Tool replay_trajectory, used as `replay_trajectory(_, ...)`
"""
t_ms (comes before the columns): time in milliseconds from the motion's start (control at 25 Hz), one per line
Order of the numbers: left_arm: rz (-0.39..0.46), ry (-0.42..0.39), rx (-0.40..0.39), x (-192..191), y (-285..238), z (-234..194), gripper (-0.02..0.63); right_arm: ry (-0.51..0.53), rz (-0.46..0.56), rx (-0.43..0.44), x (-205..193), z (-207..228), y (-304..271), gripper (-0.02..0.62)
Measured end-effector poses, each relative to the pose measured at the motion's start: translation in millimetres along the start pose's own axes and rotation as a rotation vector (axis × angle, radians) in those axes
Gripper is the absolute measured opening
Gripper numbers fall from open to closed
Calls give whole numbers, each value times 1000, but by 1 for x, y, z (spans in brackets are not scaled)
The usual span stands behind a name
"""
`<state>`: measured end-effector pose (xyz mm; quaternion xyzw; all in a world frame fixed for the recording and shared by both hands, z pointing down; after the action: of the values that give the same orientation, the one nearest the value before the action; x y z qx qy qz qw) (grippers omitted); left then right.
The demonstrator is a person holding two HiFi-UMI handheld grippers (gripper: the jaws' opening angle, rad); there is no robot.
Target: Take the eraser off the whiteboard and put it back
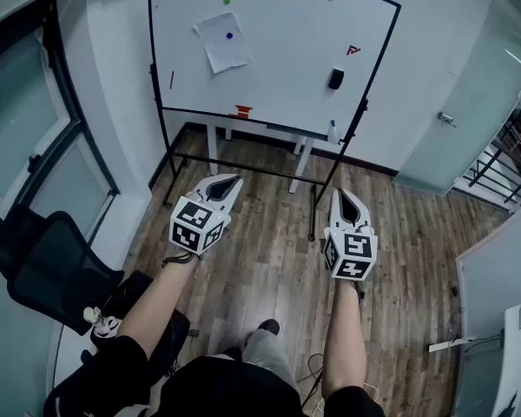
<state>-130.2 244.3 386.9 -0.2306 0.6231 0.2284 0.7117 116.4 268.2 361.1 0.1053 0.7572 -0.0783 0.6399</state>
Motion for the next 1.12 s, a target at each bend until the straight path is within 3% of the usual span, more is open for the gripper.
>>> replay_trajectory(400,9,4,-16,-18,-89,-52,20,30,-15,8,-30,30,-99,25)
replay_trajectory(840,11,-35,-40,3,-259,-151,20,27,11,8,-28,108,-287,25)
replay_trajectory(1120,21,-34,-42,9,-350,-189,20,2,-12,-9,-41,157,-371,25)
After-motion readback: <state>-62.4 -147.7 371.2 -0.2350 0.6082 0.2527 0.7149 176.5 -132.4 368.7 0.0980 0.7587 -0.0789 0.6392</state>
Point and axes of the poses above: the fingertips, and each gripper's own axes: y backward along the fingers, z to its right, x out of its top, the point moved 4 cm from there along y, backward along the fingers, and after that the axes turned 1 degree about z, right-handed, at the moved point
